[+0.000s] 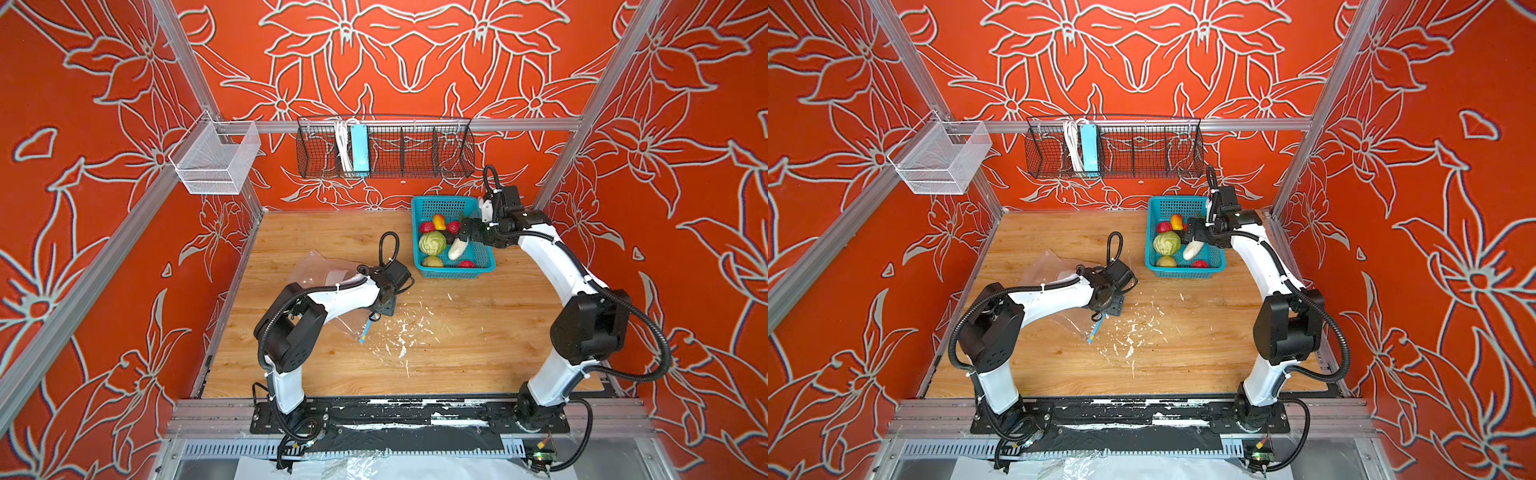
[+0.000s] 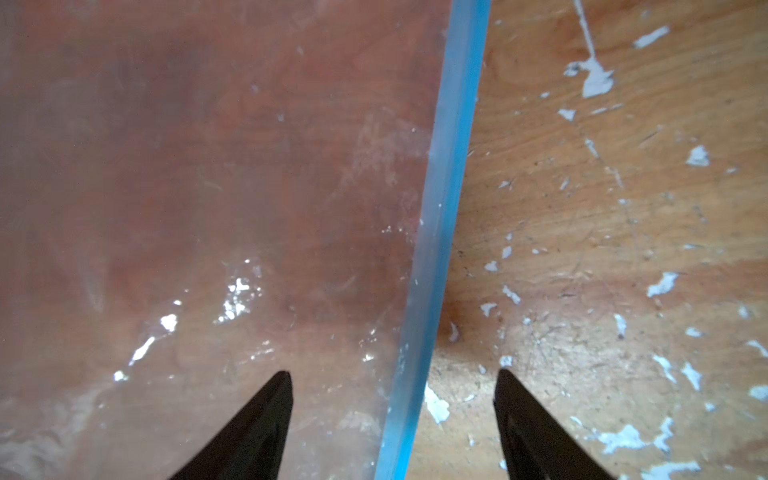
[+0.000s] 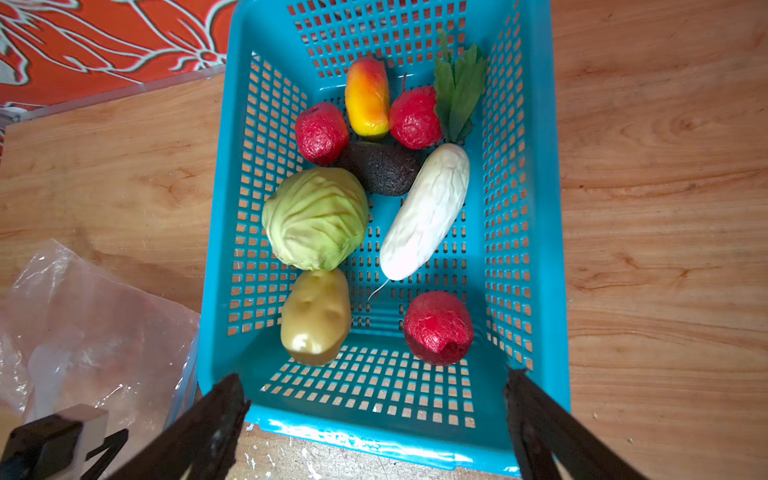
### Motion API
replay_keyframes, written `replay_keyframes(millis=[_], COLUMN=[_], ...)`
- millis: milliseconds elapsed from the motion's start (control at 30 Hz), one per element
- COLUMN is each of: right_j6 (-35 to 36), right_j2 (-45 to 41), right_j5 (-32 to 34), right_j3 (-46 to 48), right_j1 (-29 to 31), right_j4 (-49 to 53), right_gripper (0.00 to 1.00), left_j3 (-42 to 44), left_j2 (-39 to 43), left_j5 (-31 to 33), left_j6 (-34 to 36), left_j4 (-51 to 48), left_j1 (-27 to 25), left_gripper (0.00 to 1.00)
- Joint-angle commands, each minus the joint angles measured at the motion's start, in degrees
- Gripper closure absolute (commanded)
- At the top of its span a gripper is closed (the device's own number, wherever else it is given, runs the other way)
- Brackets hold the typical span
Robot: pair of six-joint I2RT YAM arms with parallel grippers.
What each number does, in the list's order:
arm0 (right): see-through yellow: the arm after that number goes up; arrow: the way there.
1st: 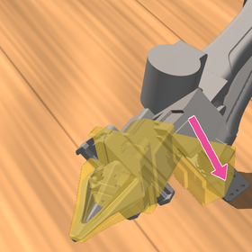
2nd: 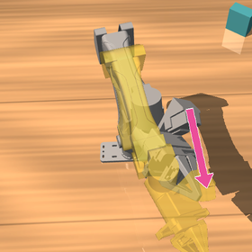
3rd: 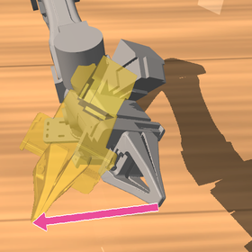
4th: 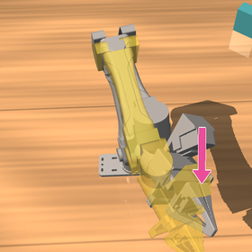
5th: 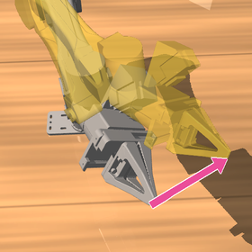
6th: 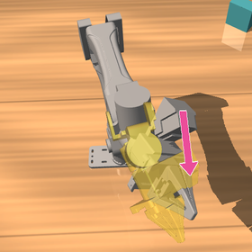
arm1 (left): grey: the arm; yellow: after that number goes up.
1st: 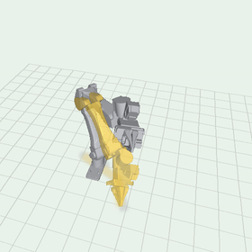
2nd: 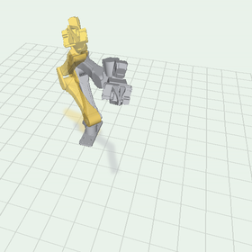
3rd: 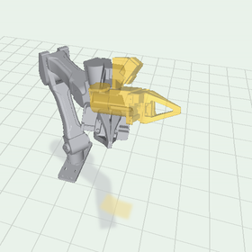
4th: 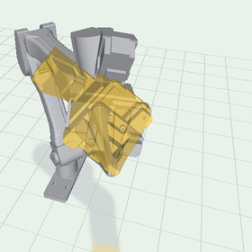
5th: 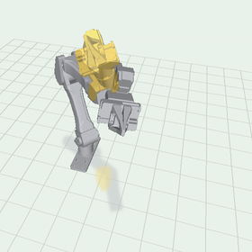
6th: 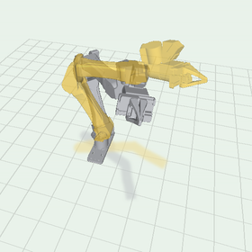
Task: Place the food in the zip-top bag and seal the zipper
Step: 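Pinch the bag's upper zipper edge with the left gripper and lift it open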
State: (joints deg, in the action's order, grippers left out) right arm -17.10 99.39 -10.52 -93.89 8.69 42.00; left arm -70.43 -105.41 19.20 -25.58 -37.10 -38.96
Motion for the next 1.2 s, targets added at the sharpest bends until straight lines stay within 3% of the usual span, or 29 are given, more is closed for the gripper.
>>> replay_keyframes(millis=[0, 233, 467, 767, 967, 1100, 1167], right_j6=[0.3, 0.6, 0.7, 0.8, 0.8, 0.5, -0.3], right_j2=[1.0, 0.5, 0.1, -0.3, -0.5, -0.4, -0.3], right_j5=[-1.4, -1.5, -1.4, -1.5, -1.6, -2.1, -0.7], right_j3=[-1.9, -2.1, -1.9, -1.7, -1.5, -1.6, -2.0], right_j1=[-0.1, -0.1, -0.2, -0.3, -0.2, -0.2, -0.2], right_j4=[1.6, 2.0, 1.9, 1.8, 1.6, 1.3, 1.0], right_gripper=[0.02, 0.02, 0.02, 0.02, 0.02, 0.02, 0.02], left_j3=[-1.9, -3.5, -3.5, -5.4, -5.7, -5.8, -5.9], left_j2=[-1.9, -3.8, -4.8, -7.3, -7.4, -7.0, -6.6], left_j5=[0.7, 3.0, 2.8, 2.1, 2.4, 2.3, 2.5], left_j6=[-1.2, -1.2, -1.8, -2.4, -2.7, -2.8, -2.8], left_j4=[-2.1, -3.8, -3.3, -4.9, -5.4, -5.3, -5.4], left_j1=[0.2, 0.2, 0.3, 0.4, 0.4, 0.4, 0.4], left_gripper=[0.26, 0.38, 0.61, 0.68, 0.83, 1.00, 1.00])
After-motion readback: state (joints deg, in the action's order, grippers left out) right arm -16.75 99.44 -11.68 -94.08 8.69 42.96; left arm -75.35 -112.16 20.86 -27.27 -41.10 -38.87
